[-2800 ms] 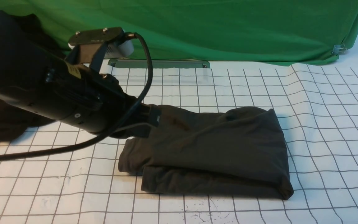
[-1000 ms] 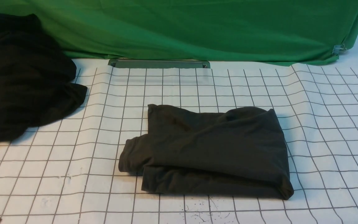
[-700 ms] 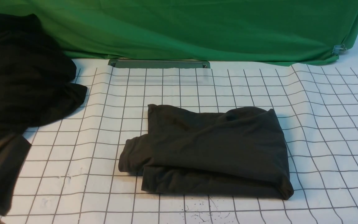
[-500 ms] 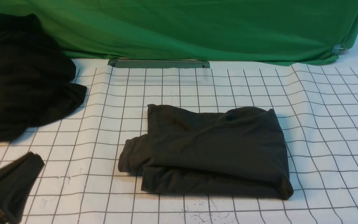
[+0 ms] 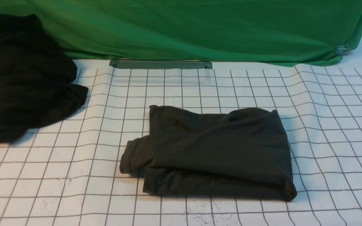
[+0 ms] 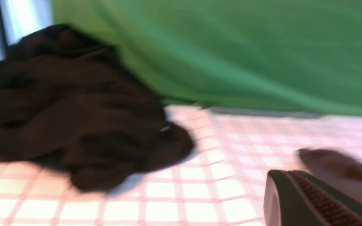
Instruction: Fold a long-sleeved shirt over a white checkered tablecloth.
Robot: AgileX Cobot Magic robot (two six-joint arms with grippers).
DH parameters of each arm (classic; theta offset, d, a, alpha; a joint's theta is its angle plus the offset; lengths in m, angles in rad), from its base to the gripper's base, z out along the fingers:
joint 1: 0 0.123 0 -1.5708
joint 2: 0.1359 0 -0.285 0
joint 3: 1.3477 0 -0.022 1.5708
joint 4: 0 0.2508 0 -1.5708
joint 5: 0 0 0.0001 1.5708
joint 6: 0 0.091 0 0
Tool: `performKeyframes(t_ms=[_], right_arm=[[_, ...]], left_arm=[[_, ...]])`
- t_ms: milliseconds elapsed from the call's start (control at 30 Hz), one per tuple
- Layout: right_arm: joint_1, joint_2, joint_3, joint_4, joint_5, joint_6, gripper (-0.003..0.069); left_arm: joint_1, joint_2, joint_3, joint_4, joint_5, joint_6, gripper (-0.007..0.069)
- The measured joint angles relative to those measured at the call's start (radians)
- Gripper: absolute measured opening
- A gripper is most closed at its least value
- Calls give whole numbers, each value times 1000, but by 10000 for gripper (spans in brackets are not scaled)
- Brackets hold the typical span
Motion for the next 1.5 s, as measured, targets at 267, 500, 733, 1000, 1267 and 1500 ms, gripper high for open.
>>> performKeyframes(t_ms=[267,500,733,1000,1267,1500], right_arm=[[0,0,0,0,-1,0,239],[0,0,0,0,-1,0,241],[0,0,0,0,-1,0,241],[0,0,0,0,-1,0,241],[0,0,0,0,-1,0,241],[0,0,0,0,-1,0,241]], left_arm=[[12,-3,0,20,155,-10,7],[4,-3,0,20,156,-16,7],[4,-3,0,12,156,-43,7],[4,-3,0,11,156,-43,7],[4,-3,0,10,156,-42,7],[4,-3,0,9,156,-42,17]])
